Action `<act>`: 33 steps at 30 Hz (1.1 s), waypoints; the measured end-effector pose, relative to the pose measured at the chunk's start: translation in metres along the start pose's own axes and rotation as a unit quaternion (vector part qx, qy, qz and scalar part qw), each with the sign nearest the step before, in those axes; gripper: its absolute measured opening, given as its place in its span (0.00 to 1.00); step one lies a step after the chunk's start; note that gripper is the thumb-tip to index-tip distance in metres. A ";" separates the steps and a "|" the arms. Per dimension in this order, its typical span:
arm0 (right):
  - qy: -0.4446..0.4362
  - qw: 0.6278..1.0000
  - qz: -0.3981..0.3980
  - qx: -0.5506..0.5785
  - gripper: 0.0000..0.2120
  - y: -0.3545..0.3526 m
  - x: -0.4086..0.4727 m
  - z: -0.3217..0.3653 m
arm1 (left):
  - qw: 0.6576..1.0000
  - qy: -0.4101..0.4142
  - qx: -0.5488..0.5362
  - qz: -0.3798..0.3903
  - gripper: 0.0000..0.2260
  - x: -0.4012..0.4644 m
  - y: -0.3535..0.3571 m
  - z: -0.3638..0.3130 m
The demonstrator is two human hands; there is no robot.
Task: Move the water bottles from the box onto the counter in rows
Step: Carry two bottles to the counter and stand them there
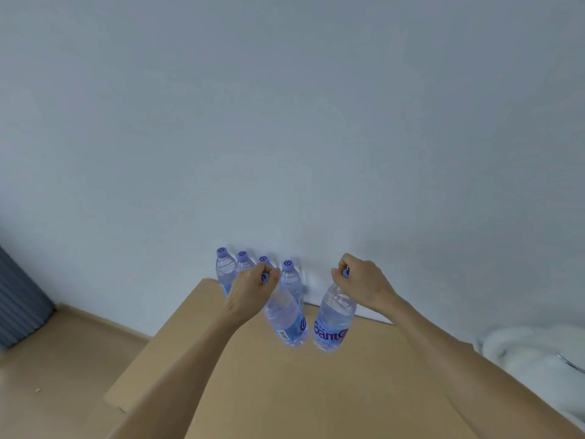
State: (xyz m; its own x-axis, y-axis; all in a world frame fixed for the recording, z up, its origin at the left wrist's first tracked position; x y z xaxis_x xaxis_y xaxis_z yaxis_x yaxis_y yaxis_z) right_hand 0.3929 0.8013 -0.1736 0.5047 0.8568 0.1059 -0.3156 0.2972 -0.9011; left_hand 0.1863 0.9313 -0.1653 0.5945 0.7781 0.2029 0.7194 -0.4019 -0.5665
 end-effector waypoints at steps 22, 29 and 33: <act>0.128 0.991 -0.002 -0.027 0.12 0.056 0.052 -0.074 | 0.920 0.184 0.214 0.273 0.09 0.133 0.132 0.044; 0.095 0.995 -0.008 -0.019 0.13 0.085 0.062 -0.071 | 0.895 0.217 0.298 0.252 0.11 0.136 0.137 0.044; 0.091 0.996 0.010 -0.013 0.17 0.095 0.064 -0.066 | 0.883 0.216 0.325 0.263 0.18 0.134 0.141 0.046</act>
State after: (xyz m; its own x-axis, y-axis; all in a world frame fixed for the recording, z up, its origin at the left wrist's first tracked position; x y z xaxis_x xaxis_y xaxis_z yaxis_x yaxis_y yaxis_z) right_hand 0.4482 0.8567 -0.2797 0.6368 0.7709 0.0120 -0.3073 0.2681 -0.9131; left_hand 0.3505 1.0009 -0.2551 0.9670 0.2540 -0.0183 0.0291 -0.1819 -0.9829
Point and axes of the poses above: each hand's wrist, its own x-axis towards the middle knuckle, its own y-axis out of the palm, z = x × y, the point moved 4 cm from there along x, towards the middle knuckle, and after that the axes turned 12 degrees about -x, right-handed, at the moved point
